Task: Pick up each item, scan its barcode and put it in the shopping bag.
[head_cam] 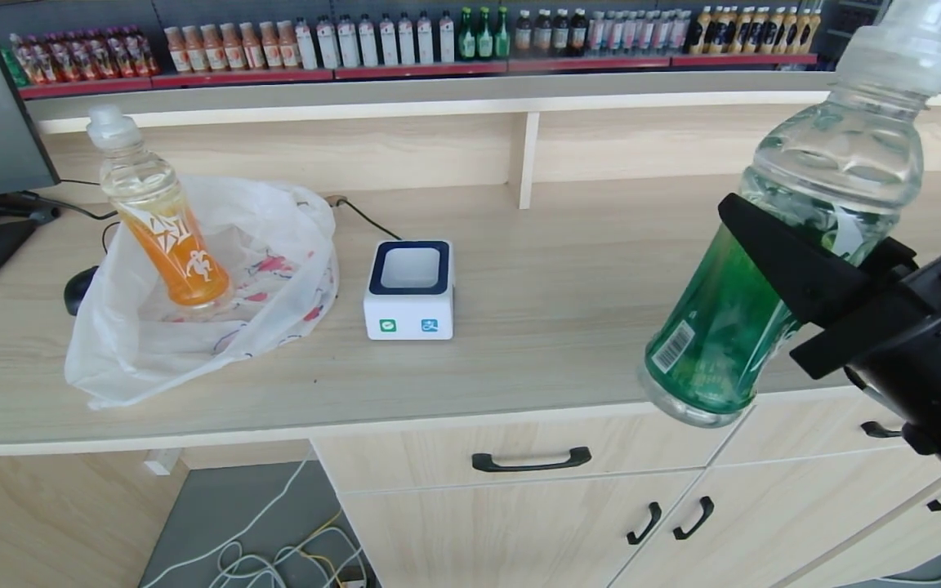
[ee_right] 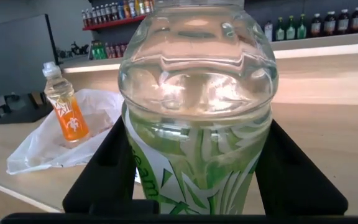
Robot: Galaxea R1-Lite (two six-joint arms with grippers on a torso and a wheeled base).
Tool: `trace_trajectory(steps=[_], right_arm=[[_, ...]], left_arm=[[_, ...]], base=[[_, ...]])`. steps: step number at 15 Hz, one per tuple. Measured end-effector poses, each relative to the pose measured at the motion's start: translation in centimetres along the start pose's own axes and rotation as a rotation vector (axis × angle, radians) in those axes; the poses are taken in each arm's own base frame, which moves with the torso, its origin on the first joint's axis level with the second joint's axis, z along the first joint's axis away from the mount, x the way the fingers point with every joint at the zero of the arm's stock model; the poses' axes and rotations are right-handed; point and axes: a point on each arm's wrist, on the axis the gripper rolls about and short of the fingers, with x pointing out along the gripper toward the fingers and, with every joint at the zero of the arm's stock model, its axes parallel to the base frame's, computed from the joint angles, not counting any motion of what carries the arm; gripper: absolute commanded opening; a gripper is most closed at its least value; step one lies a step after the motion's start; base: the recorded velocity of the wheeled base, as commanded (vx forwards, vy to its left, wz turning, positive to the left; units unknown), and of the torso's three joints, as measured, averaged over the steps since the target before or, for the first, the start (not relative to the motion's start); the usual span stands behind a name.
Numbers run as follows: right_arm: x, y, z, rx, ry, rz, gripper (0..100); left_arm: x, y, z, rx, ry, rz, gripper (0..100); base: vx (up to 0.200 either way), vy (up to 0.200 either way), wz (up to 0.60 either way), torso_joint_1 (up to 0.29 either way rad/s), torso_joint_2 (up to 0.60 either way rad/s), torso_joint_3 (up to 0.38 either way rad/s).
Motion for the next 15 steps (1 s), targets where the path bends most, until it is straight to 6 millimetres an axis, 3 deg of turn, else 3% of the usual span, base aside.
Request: trace_trajectory(steps=[5, 15], right_arm=[[0.3, -0.2, 0.2, -0.004, -0.021, -0.007, 0], [1.3, 0.0, 0.1, -0.001, -0.035, -0.006, 0]], left_arm=[[0.0, 0.0, 0.0, 0.019, 0.001, -0.002, 100], [0.0, 0.0, 0.0, 0.005, 0.002, -0.001, 100]], base=[[0.000, 0.000, 0.00, 0.000, 0.00, 0.000], [0.000, 0.200, 0.00, 0.000, 0.00, 0.006]])
